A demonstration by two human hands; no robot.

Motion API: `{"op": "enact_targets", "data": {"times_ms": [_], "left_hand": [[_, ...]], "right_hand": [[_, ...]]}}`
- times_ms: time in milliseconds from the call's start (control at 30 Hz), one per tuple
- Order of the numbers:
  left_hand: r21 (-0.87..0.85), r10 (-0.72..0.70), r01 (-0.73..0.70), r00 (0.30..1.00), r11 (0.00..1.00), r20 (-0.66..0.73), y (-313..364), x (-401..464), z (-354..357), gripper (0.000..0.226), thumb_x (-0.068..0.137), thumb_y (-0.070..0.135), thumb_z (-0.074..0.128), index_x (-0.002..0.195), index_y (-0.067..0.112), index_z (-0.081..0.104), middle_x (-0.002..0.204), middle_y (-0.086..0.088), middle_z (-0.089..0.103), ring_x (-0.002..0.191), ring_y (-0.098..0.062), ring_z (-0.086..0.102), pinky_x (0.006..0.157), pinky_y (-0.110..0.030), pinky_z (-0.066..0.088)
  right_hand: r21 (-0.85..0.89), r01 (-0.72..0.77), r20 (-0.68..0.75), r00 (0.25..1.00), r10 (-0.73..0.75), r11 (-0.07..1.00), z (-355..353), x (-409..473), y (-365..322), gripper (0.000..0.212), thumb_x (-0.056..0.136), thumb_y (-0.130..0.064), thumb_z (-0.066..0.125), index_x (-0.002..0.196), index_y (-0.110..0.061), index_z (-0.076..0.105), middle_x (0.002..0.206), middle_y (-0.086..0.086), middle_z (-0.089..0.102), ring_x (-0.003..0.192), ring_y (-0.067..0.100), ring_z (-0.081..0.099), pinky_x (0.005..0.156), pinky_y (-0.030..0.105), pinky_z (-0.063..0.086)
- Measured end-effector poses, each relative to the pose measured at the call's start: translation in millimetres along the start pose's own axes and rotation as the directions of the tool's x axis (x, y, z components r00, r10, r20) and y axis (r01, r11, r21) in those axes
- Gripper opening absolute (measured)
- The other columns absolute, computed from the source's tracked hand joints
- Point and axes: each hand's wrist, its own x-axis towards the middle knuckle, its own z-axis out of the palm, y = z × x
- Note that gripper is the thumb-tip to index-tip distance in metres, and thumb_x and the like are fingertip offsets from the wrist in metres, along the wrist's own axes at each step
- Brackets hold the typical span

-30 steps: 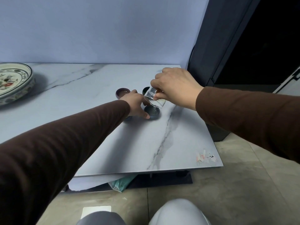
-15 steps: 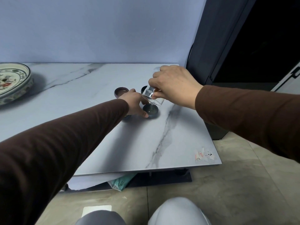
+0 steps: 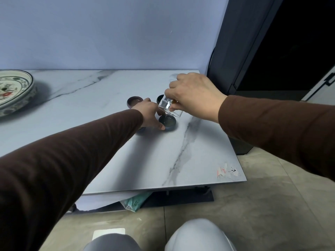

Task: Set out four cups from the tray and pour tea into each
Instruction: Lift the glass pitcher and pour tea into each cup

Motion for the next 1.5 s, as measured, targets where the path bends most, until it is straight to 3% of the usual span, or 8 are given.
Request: {"op": "enact_targets", "data": {"times_ms": [267, 600, 767, 967, 1067, 1200, 1333, 1500], "left_hand": [[-0.006, -0.018, 0.017, 1.000, 1.000, -0.011, 2.3, -3.6, -1.1, 0.076, 0.052, 0.062, 0.079, 0.120, 0.032, 0.061, 0.109, -0.003, 0.046, 0.108, -0.024, 0.049, 0.097, -0.038, 0.046], [-0.009, -0.009, 0.009, 1.000, 1.000, -0.015, 1.5, -2.5, -0.3, 0.074, 0.051, 0.063, 0.079, 0.119, 0.037, 0.062, 0.106, -0.001, 0.044, 0.107, -0.023, 0.048, 0.097, -0.036, 0.045], [-0.002, 0.004, -0.004, 1.000, 1.000, 0.004, 0.7, -1.7, 0.0, 0.076, 0.052, 0.065, 0.076, 0.122, 0.039, 0.062, 0.114, -0.003, 0.052, 0.113, -0.023, 0.046, 0.099, -0.038, 0.044], [-0.001, 0.026, -0.026, 1.000, 1.000, 0.015, 0.9, -2.4, -0.4, 0.071, 0.054, 0.065, 0.074, 0.119, 0.042, 0.062, 0.116, 0.000, 0.057, 0.113, -0.022, 0.044, 0.099, -0.040, 0.043], [-0.014, 0.042, -0.042, 0.999, 0.999, 0.008, 1.0, -3.7, -0.4, 0.066, 0.056, 0.062, 0.076, 0.117, 0.042, 0.063, 0.116, 0.001, 0.060, 0.112, -0.020, 0.042, 0.099, -0.041, 0.042], [-0.010, 0.045, -0.045, 0.999, 0.999, 0.012, 1.2, -4.2, -1.0, 0.065, 0.057, 0.062, 0.076, 0.117, 0.042, 0.061, 0.119, 0.002, 0.059, 0.112, -0.020, 0.042, 0.099, -0.042, 0.042], [-0.011, 0.041, -0.041, 0.999, 0.999, 0.018, 0.3, -4.1, 0.6, 0.065, 0.057, 0.063, 0.074, 0.118, 0.042, 0.061, 0.120, 0.002, 0.058, 0.112, -0.020, 0.042, 0.098, -0.041, 0.042], [0.017, 0.070, -0.070, 0.998, 0.997, -0.001, 1.1, -6.2, 1.8, 0.068, 0.064, 0.060, 0.074, 0.126, 0.037, 0.057, 0.122, 0.005, 0.059, 0.114, -0.019, 0.042, 0.099, -0.042, 0.042]], "right_hand": [[-0.029, 0.021, 0.017, 1.000, -0.021, 0.999, -2.2, -3.5, -2.4, 0.024, 0.096, -0.040, 0.051, 0.098, -0.019, 0.061, 0.092, -0.002, 0.062, 0.093, 0.024, 0.054, 0.067, 0.033, 0.032], [-0.039, 0.019, 0.014, 1.000, -0.018, 0.999, -1.7, -0.7, -2.6, 0.021, 0.096, -0.038, 0.053, 0.096, -0.019, 0.062, 0.090, -0.002, 0.062, 0.091, 0.023, 0.054, 0.065, 0.033, 0.029], [-0.034, 0.022, 0.017, 1.000, -0.022, 0.999, -2.1, -1.1, -1.8, 0.023, 0.096, -0.041, 0.053, 0.097, -0.019, 0.061, 0.091, -0.002, 0.062, 0.092, 0.024, 0.054, 0.066, 0.033, 0.029], [0.039, -0.034, 0.012, 0.999, 0.033, 0.999, 0.6, -5.7, 1.2, 0.029, 0.093, -0.047, 0.055, 0.098, -0.020, 0.062, 0.093, -0.002, 0.063, 0.095, 0.024, 0.054, 0.064, 0.034, 0.030], [0.182, -0.146, 0.018, 0.989, 0.145, 0.972, 5.9, -9.1, 7.3, 0.030, 0.088, -0.050, 0.061, 0.084, -0.021, 0.056, 0.085, -0.005, 0.060, 0.091, 0.023, 0.054, 0.062, 0.034, 0.028], [0.389, -0.379, 0.118, 0.924, 0.363, 0.839, 18.1, -12.8, 21.3, 0.040, 0.080, -0.057, 0.067, 0.073, -0.020, 0.053, 0.073, -0.005, 0.059, 0.077, 0.023, 0.055, 0.061, 0.033, 0.036], [0.535, -0.613, 0.285, 0.779, 0.559, 0.581, 28.0, -16.8, 36.3, 0.048, 0.072, -0.062, 0.073, 0.063, -0.020, 0.051, 0.065, -0.008, 0.054, 0.069, 0.017, 0.051, 0.056, 0.030, 0.032], [0.681, -0.727, 0.508, 0.560, 0.655, 0.094, 35.5, -23.4, 43.0, 0.043, 0.077, -0.051, 0.076, 0.059, -0.020, 0.053, 0.058, -0.008, 0.052, 0.056, 0.012, 0.043, 0.051, 0.026, 0.032]]}}
